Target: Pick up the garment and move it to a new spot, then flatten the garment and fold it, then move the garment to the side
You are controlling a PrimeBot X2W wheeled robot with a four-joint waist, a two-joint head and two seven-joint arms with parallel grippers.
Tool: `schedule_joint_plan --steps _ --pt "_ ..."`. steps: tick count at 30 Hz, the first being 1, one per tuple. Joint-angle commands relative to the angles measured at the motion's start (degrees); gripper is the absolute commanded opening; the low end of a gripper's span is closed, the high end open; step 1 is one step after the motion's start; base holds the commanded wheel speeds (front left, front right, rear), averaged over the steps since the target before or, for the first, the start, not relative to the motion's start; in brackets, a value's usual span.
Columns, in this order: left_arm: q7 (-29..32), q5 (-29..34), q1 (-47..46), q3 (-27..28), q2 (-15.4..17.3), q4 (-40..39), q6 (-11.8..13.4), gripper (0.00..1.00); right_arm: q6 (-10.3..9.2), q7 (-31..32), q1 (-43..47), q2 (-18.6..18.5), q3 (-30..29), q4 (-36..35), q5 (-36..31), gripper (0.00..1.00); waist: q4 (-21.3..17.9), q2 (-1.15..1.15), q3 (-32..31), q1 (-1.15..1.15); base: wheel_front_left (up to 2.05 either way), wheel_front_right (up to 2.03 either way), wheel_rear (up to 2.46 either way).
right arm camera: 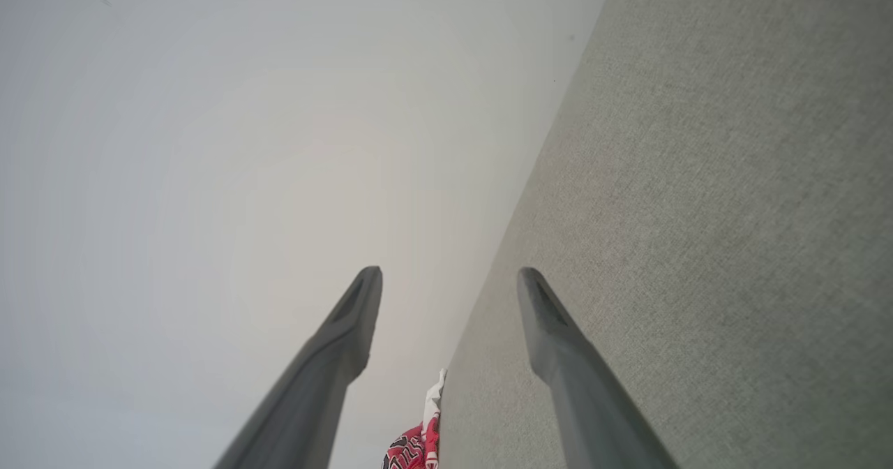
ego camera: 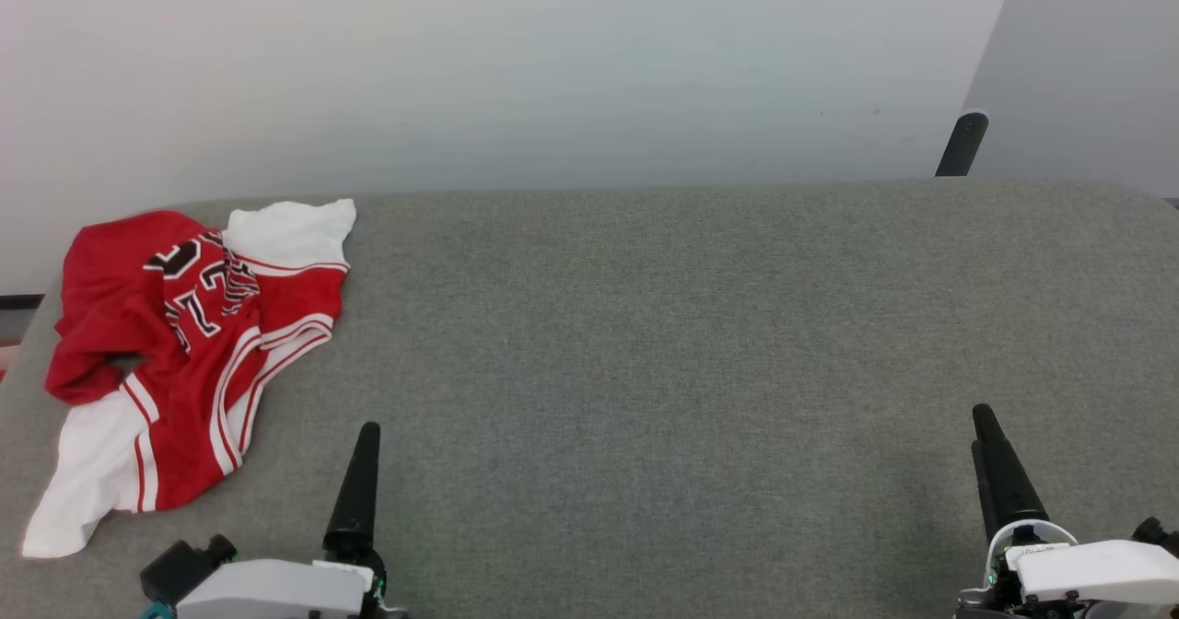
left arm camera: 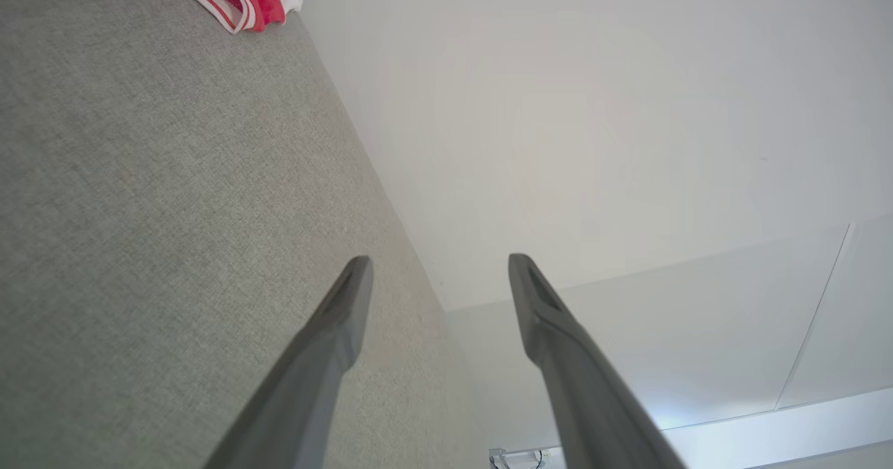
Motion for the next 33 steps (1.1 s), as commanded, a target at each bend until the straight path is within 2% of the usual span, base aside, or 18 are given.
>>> schedule_joint_plan --steps 1,8,23,33 --pt "-0.53 1.85 -0.56 -0.13 0.37 -0.8 0.27 1.0 0.03 -0.63 -0.11 -0.65 0.27 -0.78 -2.15 1.0 0.03 0.0 -0.02 0.0 0.0 0.0 0.0" --pt "-1.81 13.11 -0.46 0.7 0.23 -1.73 1.48 1.0 0.03 -2.65 -0.19 -0.84 0.57 -0.61 -11.49 1.0 0.14 0.0 -0.09 0.0 0.0 0.0 0.0" --pt "-4.16 37.21 -0.39 -1.36 1.34 -1.31 4.34 1.0 0.04 -5.26 0.26 -0.19 0.12 -2.09 -37.9 1.0 0.37 0.0 -0.2 0.0 0.0 0.0 0.0" --pt "-5.6 48.85 -0.01 -2.09 1.8 -1.8 5.6 1.0 0.04 -6.17 0.78 0.18 0.58 -3.25 -49.37 1.0 0.66 0.0 -0.46 0.0 0.0 0.0 0.0"
